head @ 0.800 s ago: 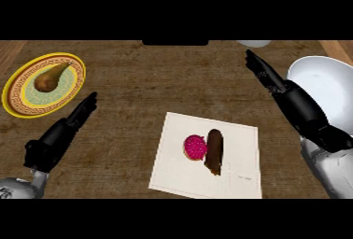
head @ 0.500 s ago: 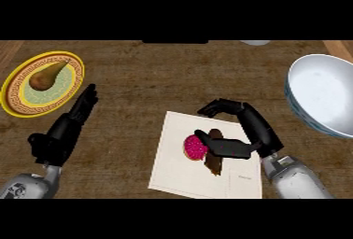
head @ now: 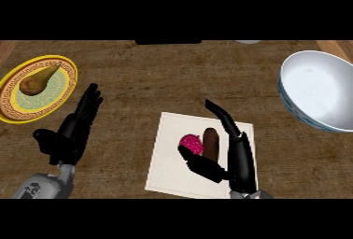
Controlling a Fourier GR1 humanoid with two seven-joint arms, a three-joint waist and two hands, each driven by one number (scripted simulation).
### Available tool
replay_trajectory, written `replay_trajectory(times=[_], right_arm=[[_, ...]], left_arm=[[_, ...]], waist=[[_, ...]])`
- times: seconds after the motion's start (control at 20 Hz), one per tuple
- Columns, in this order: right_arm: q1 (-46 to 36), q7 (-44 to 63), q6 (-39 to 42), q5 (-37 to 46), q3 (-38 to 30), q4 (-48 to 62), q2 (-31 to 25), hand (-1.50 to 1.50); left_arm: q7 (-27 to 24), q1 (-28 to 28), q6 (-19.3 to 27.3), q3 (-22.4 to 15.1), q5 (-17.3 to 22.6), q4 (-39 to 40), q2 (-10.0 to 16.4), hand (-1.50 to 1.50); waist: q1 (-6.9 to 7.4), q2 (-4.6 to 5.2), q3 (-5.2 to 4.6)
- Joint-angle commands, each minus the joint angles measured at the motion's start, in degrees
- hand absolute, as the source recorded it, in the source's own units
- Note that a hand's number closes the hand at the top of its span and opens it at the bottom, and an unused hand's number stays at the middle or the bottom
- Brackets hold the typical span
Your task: Pick the cupcake from the placemat and place it in the bowl
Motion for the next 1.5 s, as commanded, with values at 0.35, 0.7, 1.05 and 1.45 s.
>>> replay_trajectory(times=[0.35,0.7,1.05,1.45], right_arm=[[7.0,29.0,1.1,37.8,5.8,-13.7,4.6,-1.5],[-4.7,55.2,16.5,38.2,9.6,-20.8,4.6,-1.5],[-5.2,61.0,22.1,30.7,7.5,-15.4,4.6,-1.5],[-5.1,61.8,29.2,25.3,4.2,-19.8,4.6,-1.5]], left_arm=[[1.3,-1.8,1.1,0.7,-1.8,0.6,-2.5,0.0],[2.1,-2.6,1.1,-0.8,-3.8,0.5,-4.8,0.0],[-1.4,-1.6,0.8,-0.8,-5.3,2.7,-6.8,0.0],[0.6,-1.4,-1.4,1.2,-6.5,2.7,-7.1,0.0]], waist=[[0.66,0.17,-0.11],[2.0,0.49,-0.01],[1.99,0.68,0.05],[1.68,0.61,0.06]])
